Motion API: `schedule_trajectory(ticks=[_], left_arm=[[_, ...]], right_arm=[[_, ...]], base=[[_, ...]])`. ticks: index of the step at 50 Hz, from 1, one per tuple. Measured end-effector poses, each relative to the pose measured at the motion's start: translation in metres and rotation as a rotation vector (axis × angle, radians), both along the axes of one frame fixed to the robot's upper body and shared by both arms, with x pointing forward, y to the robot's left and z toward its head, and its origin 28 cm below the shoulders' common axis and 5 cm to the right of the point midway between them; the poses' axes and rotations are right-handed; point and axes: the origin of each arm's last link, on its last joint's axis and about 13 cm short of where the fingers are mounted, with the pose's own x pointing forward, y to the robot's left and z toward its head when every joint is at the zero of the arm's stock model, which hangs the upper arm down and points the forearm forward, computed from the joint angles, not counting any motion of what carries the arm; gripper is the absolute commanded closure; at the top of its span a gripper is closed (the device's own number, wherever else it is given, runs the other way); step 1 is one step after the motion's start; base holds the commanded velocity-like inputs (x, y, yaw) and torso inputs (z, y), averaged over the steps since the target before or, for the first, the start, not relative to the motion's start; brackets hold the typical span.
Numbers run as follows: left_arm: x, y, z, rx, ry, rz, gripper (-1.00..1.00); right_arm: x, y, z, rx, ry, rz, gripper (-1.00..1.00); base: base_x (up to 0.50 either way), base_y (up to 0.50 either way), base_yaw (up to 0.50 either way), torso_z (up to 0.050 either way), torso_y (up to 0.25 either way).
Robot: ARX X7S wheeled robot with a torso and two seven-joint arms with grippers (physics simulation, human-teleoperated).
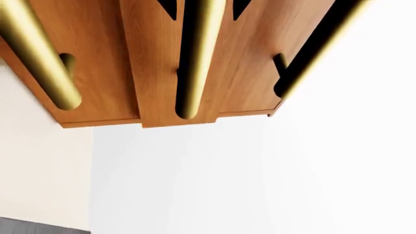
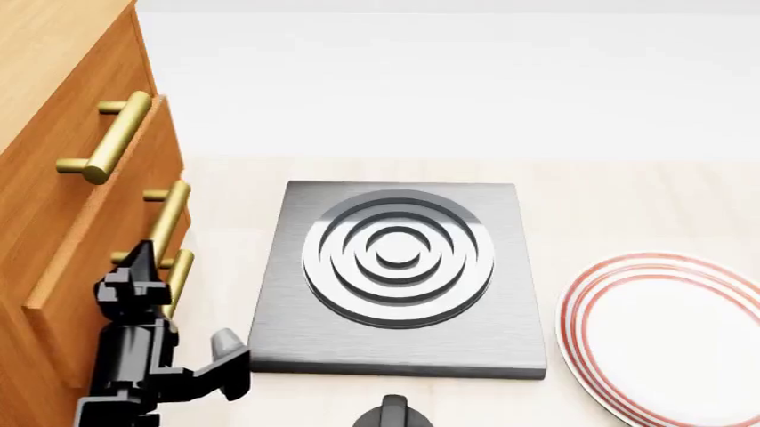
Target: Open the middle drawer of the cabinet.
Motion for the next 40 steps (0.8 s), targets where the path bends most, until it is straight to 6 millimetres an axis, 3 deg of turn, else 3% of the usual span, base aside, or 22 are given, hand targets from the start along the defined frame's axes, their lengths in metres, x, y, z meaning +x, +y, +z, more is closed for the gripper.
schedule_trajectory(ticks=[40], left_arm=[[0.002, -0.023, 0.002, -0.018, 0.01, -0.108, 1.0]], right_arm=[[-0.001, -0.001, -0.001, 0.006, 0.0, -0.004, -1.0]], base=[[0.0, 0.0, 0.0, 0.0, -0.001]])
